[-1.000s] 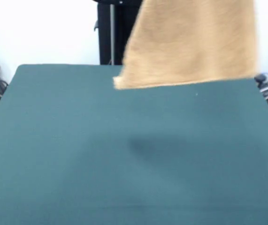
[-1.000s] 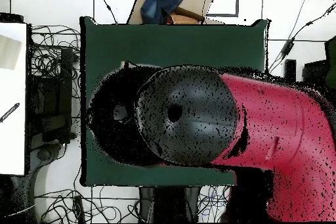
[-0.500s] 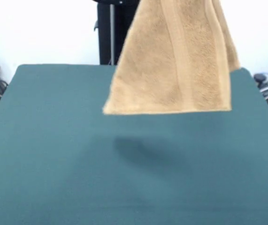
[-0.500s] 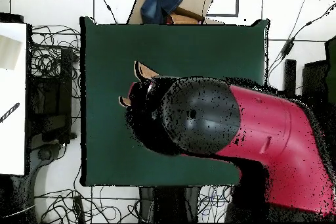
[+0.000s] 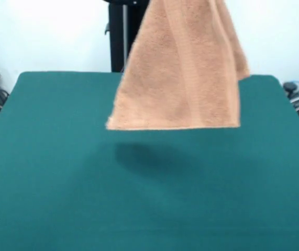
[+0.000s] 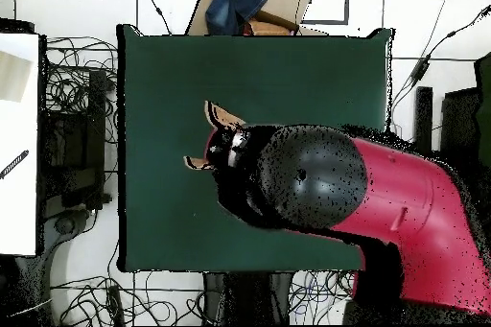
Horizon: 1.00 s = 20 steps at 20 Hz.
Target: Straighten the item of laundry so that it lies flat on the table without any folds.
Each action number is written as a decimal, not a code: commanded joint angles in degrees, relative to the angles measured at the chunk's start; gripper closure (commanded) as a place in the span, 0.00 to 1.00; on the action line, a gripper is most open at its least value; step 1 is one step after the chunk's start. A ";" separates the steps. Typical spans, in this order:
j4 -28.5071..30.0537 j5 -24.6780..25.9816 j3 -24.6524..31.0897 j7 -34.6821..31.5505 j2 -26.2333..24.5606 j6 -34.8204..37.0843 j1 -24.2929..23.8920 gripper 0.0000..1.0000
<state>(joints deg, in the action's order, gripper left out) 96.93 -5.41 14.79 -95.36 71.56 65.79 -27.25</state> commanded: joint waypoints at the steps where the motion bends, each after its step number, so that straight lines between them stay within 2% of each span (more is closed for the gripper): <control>1: 9.32 -1.24 -0.02 6.51 -0.86 -1.73 -2.85 1.00; 8: 9.63 -1.23 1.23 8.73 -0.10 -0.21 -5.34 1.00; 17: 15.17 -2.02 2.33 10.88 -0.68 -7.80 -6.79 1.00; 20: 16.05 -2.70 2.51 12.51 -0.14 -7.12 -8.02 1.00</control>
<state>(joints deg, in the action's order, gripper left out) 102.29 -5.61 14.79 -95.32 72.27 62.23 -34.10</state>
